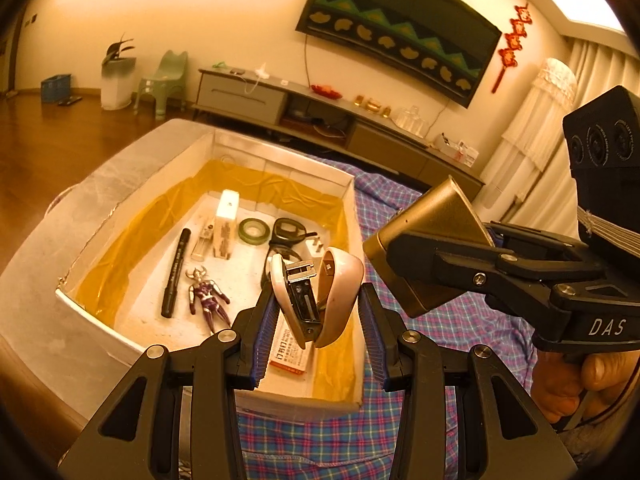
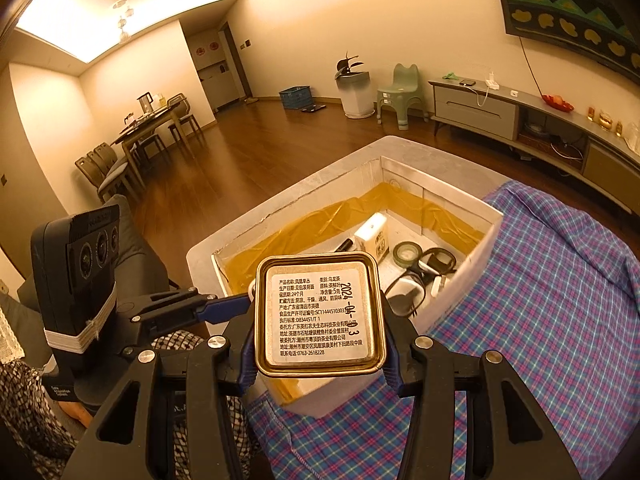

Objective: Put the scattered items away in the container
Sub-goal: 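Carry the stapler and gold tin over the white box, then open both tools to drop the stapler and tin into the box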

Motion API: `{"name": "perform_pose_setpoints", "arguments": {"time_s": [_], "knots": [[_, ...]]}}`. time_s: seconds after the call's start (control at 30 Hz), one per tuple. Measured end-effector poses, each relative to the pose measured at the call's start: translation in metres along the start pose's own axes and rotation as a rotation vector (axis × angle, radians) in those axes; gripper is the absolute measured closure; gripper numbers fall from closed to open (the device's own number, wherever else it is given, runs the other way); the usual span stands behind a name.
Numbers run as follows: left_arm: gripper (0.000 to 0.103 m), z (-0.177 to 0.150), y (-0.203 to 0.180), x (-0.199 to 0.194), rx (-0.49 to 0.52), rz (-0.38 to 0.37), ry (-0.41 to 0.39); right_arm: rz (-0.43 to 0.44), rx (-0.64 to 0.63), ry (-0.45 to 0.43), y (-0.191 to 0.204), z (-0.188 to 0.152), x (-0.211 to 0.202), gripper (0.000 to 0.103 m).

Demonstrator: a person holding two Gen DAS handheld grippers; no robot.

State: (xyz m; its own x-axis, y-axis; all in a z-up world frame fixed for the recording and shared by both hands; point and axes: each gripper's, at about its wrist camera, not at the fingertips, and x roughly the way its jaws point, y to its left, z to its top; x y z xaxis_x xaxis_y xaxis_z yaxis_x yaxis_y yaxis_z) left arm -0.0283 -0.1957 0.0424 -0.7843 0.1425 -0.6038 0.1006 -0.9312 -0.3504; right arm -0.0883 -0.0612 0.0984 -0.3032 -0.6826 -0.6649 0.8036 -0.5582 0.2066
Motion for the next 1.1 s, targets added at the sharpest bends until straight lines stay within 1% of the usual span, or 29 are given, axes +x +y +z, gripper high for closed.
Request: {"name": "perform_pose_setpoints", "arguments": {"time_s": [0.23,0.53,0.7,0.9,1.1], "knots": [[0.061,0.006,0.017,0.009,-0.053,0.008,0.009,0.001,-0.012,0.023,-0.001,0.016,0.018,0.053],[0.061,0.010,0.028,0.033,-0.086,0.022,0.070,-0.001,-0.027,0.074,-0.007,0.036,0.051,0.053],[0.061,0.012,0.031,0.048,-0.098,0.031,0.109,-0.006,-0.040,0.113,-0.010,0.044,0.072,0.053],[0.061,0.012,0.034,0.062,-0.108,0.048,0.151,-0.023,-0.025,0.165,-0.020,0.053,0.097,0.053],[0.061,0.010,0.036,0.071,-0.109,0.070,0.178,-0.031,-0.010,0.220,-0.027,0.058,0.121,0.053]]}}
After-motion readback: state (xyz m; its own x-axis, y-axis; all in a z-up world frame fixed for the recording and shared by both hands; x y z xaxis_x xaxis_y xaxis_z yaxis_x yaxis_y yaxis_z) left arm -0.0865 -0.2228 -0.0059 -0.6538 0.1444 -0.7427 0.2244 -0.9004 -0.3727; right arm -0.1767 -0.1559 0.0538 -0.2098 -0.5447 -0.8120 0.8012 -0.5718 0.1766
